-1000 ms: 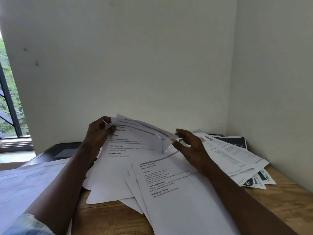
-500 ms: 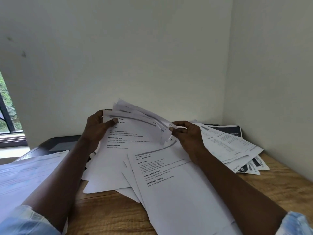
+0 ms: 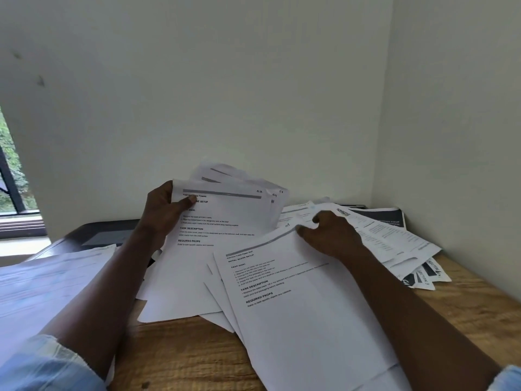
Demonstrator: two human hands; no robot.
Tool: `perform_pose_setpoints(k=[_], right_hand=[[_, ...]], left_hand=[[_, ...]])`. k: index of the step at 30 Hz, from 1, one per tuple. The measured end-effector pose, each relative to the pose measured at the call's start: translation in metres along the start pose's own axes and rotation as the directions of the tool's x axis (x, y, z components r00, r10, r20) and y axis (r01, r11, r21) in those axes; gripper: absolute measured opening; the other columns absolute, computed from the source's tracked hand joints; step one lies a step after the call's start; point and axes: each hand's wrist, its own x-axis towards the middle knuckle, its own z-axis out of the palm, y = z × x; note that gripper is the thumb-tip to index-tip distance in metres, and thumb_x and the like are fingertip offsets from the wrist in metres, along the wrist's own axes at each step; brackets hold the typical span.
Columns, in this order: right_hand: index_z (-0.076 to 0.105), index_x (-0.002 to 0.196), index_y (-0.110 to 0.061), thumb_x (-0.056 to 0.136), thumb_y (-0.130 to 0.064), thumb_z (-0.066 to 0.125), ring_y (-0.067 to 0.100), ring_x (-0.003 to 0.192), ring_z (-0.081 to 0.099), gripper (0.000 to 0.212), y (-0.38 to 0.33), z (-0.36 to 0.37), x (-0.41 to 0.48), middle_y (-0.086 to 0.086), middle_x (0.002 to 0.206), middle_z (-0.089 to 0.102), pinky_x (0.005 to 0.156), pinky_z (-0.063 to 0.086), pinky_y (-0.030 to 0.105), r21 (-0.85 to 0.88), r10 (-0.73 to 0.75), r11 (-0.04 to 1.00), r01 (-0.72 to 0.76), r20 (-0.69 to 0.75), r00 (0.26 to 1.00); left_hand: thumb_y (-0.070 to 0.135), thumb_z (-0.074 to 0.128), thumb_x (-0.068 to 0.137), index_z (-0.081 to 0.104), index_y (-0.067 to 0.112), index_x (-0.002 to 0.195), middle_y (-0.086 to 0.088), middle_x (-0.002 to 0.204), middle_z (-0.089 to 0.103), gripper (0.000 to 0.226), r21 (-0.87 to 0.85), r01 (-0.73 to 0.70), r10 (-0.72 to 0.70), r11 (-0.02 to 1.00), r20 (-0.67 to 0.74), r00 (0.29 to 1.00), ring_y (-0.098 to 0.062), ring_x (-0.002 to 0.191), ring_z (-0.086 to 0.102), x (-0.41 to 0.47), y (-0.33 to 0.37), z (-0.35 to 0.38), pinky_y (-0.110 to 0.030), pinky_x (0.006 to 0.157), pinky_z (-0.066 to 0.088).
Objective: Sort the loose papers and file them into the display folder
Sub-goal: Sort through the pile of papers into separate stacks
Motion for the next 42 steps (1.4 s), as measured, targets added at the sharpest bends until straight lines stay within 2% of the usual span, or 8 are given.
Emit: perform_pose_setpoints(k=[3, 10, 14, 18, 26, 30, 34, 42], right_hand=[[0.052, 0.135, -0.021, 0.072, -0.080, 0.069, 0.023, 0.132, 0.052, 0.089, -0.001, -0.004, -0.003, 0.000, 0.141, 0.055, 0.099, 0.042, 0.036, -0.090, 0.011, 0.996, 0.003, 0.156, 0.988], [0.044, 0.144, -0.012, 0.075, -0.034, 0.090, 0.020, 0.113, 0.047, 0.085, -0.001, -0.012, -0.003, 0.001, 0.134, 0.049, 0.095, 0.040, 0.031, 0.177, -0.027, 0.983, -0.039, 0.354, 0.935], [0.050, 0.126, -0.016, 0.082, -0.023, 0.085, 0.012, 0.092, 0.050, 0.057, 0.008, -0.019, 0.001, -0.003, 0.107, 0.053, 0.089, 0.038, 0.030, 0.347, -0.078, 0.936, -0.063, 0.377, 0.923], [0.049, 0.141, -0.018, 0.063, -0.035, 0.095, 0.023, 0.117, 0.056, 0.092, 0.014, -0.019, 0.006, 0.000, 0.135, 0.056, 0.094, 0.046, 0.038, 0.484, -0.069, 0.864, -0.136, 0.383, 0.921], [0.058, 0.131, -0.027, 0.037, -0.042, 0.102, 0.022, 0.113, 0.065, 0.105, 0.021, -0.017, 0.001, -0.001, 0.127, 0.066, 0.100, 0.054, 0.045, 0.578, -0.136, 0.805, -0.133, 0.398, 0.907], [0.070, 0.115, -0.022, 0.056, -0.019, 0.099, 0.026, 0.107, 0.070, 0.066, 0.019, -0.020, -0.003, 0.005, 0.115, 0.075, 0.100, 0.055, 0.047, 0.614, -0.165, 0.776, -0.143, 0.417, 0.894], [0.068, 0.124, -0.024, 0.029, -0.045, 0.104, 0.025, 0.111, 0.070, 0.104, 0.029, -0.007, 0.011, 0.002, 0.120, 0.073, 0.100, 0.055, 0.047, 0.630, -0.190, 0.773, -0.075, 0.343, 0.920], [0.066, 0.089, -0.017, 0.083, 0.001, 0.078, 0.017, 0.069, 0.060, 0.022, 0.012, 0.009, -0.010, 0.000, 0.084, 0.073, 0.064, 0.046, 0.025, 0.672, -0.349, 0.696, 0.251, 0.011, 0.937]], left_hand=[[-0.003, 0.071, 0.092, 0.070, 0.010, 0.106, 0.011, 0.082, 0.079, 0.019, 0.011, -0.002, 0.002, 1.000, -0.009, 1.000, -0.004, 0.072, 0.073, 0.000, 0.001, 0.001, -0.017, 0.063, 0.057], [-0.001, 0.074, 0.090, 0.071, 0.011, 0.107, 0.006, 0.086, 0.078, 0.021, 0.063, -0.003, 0.006, 0.998, -0.056, 0.998, -0.007, 0.073, 0.072, 0.001, 0.000, 0.001, -0.022, 0.066, 0.058], [0.000, 0.075, 0.090, 0.071, 0.009, 0.111, -0.005, 0.096, 0.077, 0.023, 0.083, 0.002, 0.004, 0.997, -0.079, 0.997, -0.015, 0.078, 0.070, 0.000, 0.001, 0.001, -0.028, 0.073, 0.059], [0.001, 0.074, 0.091, 0.070, 0.007, 0.114, -0.006, 0.100, 0.076, 0.024, 0.105, 0.000, 0.010, 0.994, -0.095, 0.995, -0.017, 0.082, 0.071, 0.000, 0.003, -0.001, -0.029, 0.074, 0.059], [0.001, 0.075, 0.087, 0.068, 0.012, 0.120, -0.012, 0.108, 0.076, 0.034, 0.169, 0.032, -0.006, 0.985, -0.152, 0.988, -0.024, 0.090, 0.071, 0.000, 0.004, -0.005, -0.037, 0.084, 0.060], [0.026, 0.075, 0.071, 0.069, 0.028, 0.112, -0.001, 0.103, 0.076, 0.041, 0.265, 0.076, -0.022, 0.961, -0.203, 0.979, -0.028, 0.096, 0.073, 0.001, -0.005, -0.016, -0.052, 0.092, 0.059], [0.030, 0.073, 0.069, 0.069, 0.025, 0.111, -0.001, 0.101, 0.076, 0.042, 0.317, 0.076, -0.010, 0.946, -0.204, 0.979, -0.030, 0.094, 0.073, 0.004, -0.015, -0.018, -0.054, 0.090, 0.059], [0.011, 0.075, 0.084, 0.068, 0.021, 0.114, -0.007, 0.105, 0.074, 0.031, 0.424, 0.055, 0.050, 0.904, -0.233, 0.971, -0.034, 0.097, 0.069, -0.001, -0.017, -0.013, -0.045, 0.090, 0.056]])
